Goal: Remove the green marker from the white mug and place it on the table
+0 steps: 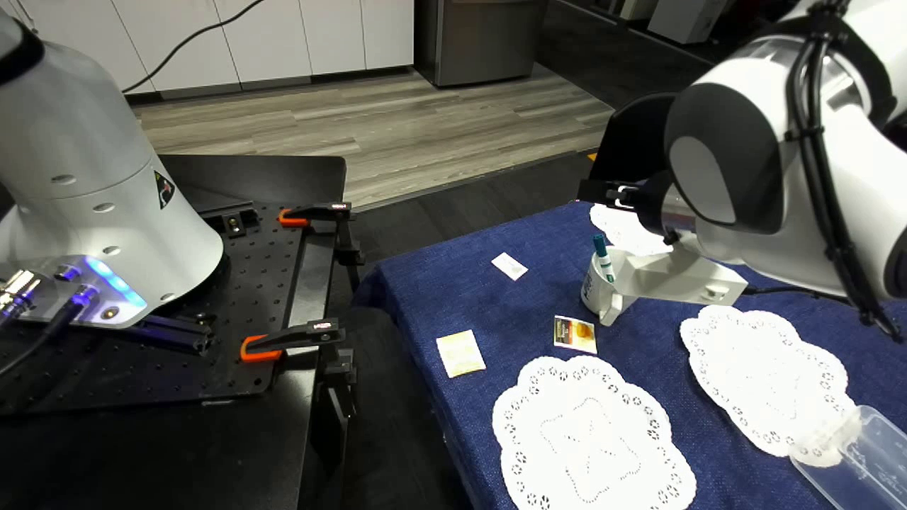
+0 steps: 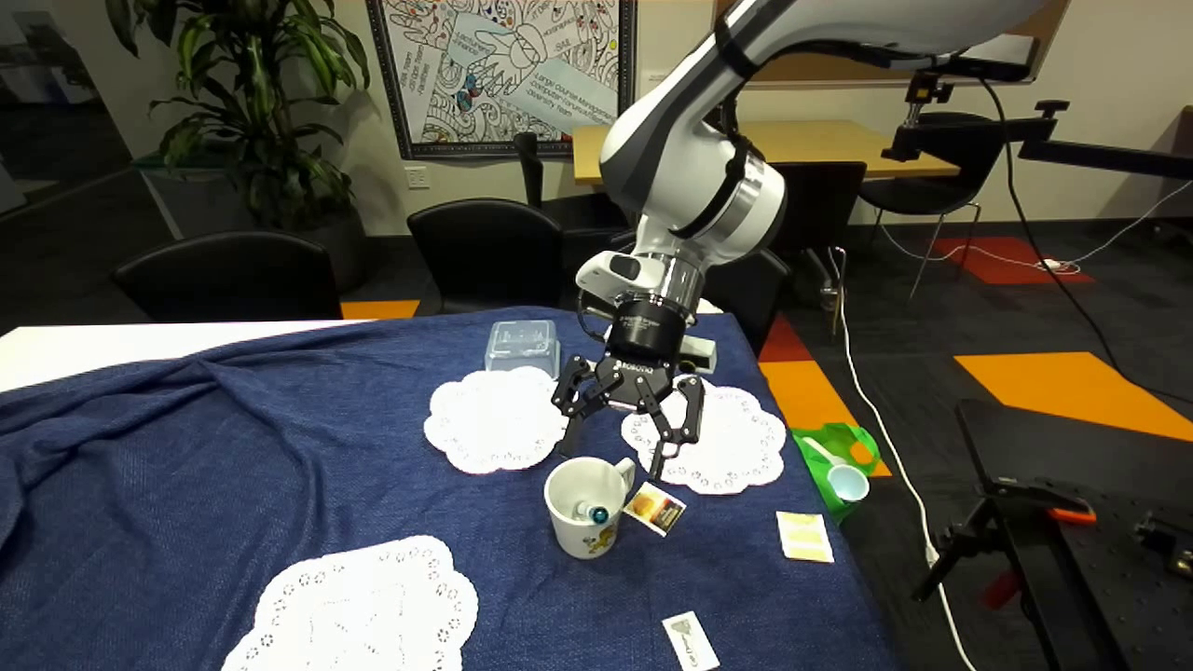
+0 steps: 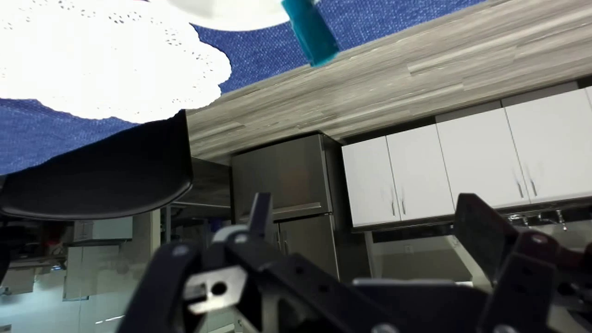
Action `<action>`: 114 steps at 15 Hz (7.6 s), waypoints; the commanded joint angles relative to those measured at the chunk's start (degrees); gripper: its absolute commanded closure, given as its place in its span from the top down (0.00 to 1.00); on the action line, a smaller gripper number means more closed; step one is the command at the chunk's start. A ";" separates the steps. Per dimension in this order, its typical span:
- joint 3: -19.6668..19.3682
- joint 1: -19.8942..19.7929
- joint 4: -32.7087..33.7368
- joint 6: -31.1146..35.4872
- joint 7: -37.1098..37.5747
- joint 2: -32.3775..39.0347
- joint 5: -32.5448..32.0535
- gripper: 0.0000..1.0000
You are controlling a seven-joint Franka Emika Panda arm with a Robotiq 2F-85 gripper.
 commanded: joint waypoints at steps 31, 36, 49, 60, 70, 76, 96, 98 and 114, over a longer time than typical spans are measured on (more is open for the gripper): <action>2.39 -3.03 14.26 -1.52 -10.88 15.96 -2.01 0.53; 2.47 -3.00 14.93 -1.19 -10.61 16.08 -1.96 0.14; 6.53 -7.43 8.52 -1.17 -12.02 6.16 -3.58 0.05; 4.80 -5.41 1.79 -0.46 -6.40 -4.71 1.45 0.05; 3.43 0.76 4.14 16.26 -0.67 -3.20 11.38 0.20; 3.94 2.02 2.82 25.70 -2.62 -3.41 20.37 0.05; 3.39 13.60 9.11 65.68 5.75 5.63 26.10 0.05; 2.23 14.21 9.13 65.37 11.17 6.95 21.35 0.08; 0.79 15.67 6.27 67.46 17.56 0.84 13.66 1.00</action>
